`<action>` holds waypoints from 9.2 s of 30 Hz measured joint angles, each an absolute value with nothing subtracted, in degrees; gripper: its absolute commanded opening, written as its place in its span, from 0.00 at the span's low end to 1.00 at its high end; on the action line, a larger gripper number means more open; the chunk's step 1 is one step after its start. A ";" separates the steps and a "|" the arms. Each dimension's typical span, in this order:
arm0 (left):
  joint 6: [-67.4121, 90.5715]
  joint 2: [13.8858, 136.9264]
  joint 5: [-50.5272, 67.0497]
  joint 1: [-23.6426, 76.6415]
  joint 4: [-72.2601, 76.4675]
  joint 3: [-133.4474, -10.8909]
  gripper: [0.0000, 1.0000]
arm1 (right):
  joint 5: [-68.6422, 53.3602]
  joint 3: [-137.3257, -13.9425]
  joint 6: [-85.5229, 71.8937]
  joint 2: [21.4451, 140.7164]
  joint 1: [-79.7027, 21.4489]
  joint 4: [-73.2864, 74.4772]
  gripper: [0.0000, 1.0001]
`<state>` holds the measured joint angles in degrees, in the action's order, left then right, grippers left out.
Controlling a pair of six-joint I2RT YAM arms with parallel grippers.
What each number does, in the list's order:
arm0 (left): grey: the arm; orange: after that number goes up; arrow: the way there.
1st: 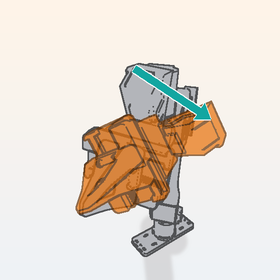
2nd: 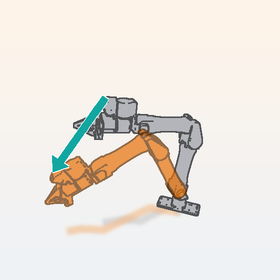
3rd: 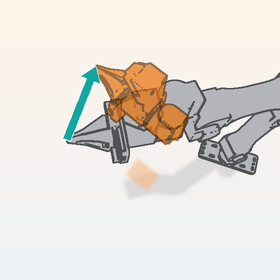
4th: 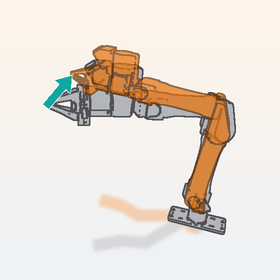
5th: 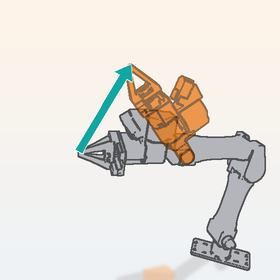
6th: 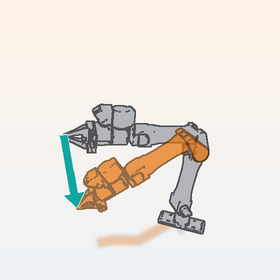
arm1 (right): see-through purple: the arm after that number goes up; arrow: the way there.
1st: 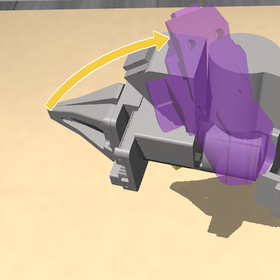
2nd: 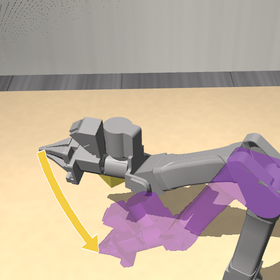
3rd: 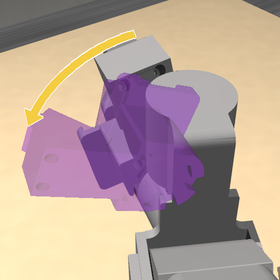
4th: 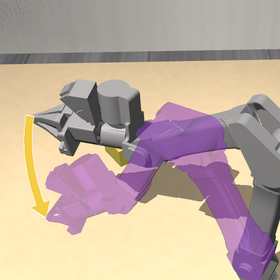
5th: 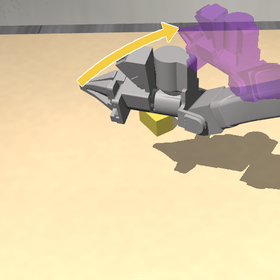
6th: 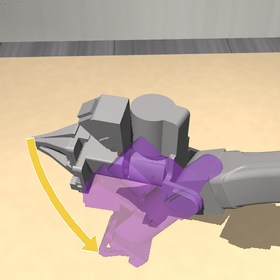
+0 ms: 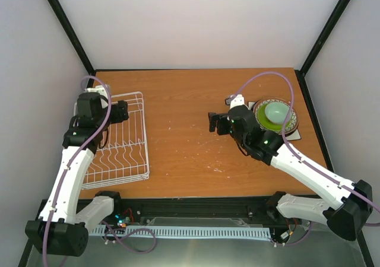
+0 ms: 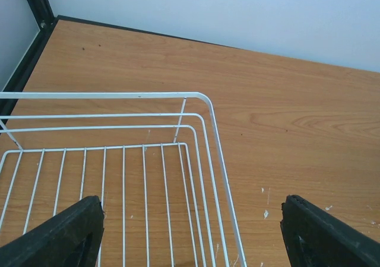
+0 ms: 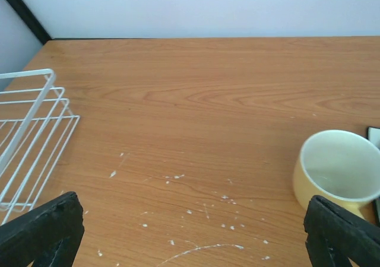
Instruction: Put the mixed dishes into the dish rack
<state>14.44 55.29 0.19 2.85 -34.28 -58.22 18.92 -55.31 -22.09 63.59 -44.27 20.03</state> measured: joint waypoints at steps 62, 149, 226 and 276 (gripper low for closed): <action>17.56 55.16 -13.65 0.95 -47.59 -60.45 0.85 | -2.96 -134.87 -25.34 140.27 -59.59 55.07 0.03; 16.49 52.18 -11.35 0.97 -45.89 -59.37 0.84 | 16.62 -77.06 -29.47 107.33 -39.27 26.26 0.03; 15.29 52.62 -2.81 0.97 -40.77 -58.41 0.76 | 23.49 -68.95 -24.82 79.61 -38.17 40.36 0.45; 12.53 50.85 9.19 0.97 -24.38 -50.06 0.77 | 19.90 -52.34 -11.70 90.08 -24.88 22.44 0.32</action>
<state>12.53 50.85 9.19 0.97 -24.38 -50.06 19.90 -52.34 -11.70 90.08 -24.88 22.44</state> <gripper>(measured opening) 0.765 0.399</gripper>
